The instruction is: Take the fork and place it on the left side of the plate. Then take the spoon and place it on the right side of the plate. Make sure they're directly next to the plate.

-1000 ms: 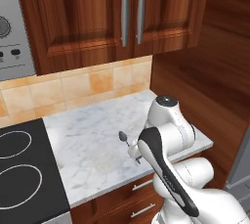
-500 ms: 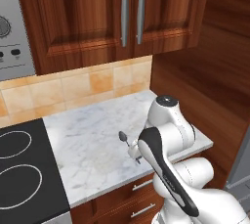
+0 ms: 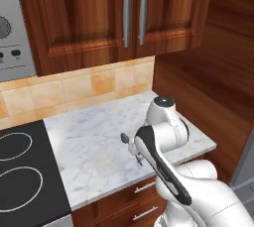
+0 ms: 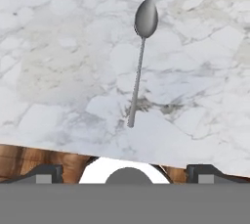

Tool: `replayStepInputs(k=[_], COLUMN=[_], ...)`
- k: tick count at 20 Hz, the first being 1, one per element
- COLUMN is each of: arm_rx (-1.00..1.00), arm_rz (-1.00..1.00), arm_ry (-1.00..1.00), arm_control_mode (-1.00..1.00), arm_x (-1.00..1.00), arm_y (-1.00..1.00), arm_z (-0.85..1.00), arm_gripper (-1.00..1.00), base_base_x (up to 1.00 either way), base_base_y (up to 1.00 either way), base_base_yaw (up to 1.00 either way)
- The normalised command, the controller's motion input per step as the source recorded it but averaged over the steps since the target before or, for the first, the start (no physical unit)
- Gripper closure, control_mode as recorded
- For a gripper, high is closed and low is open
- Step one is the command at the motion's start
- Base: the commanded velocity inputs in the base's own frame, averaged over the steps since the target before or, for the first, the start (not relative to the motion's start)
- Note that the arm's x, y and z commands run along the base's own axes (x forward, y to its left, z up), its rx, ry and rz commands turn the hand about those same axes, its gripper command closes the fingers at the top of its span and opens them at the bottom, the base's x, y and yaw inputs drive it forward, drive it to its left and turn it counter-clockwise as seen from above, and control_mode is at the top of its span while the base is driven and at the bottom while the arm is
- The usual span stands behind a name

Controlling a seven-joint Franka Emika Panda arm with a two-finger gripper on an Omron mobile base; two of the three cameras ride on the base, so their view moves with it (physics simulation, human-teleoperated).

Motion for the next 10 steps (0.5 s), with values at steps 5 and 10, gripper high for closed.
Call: replayStepInputs(k=[5,10], arm_rx=[-0.02,-0.03], arm_rz=[-0.03,-0.06], arm_ry=[0.19,0.05], arm_control_mode=[-1.00,-1.00], arm_x=[0.47,0.40], arm_y=[0.02,0.08], arm_z=[-0.20,-0.28], arm_gripper=[-1.00,-1.00], base_base_x=[0.00,0.00], base_base_y=[0.00,0.00], base_base_yaw=[0.00,0.00])
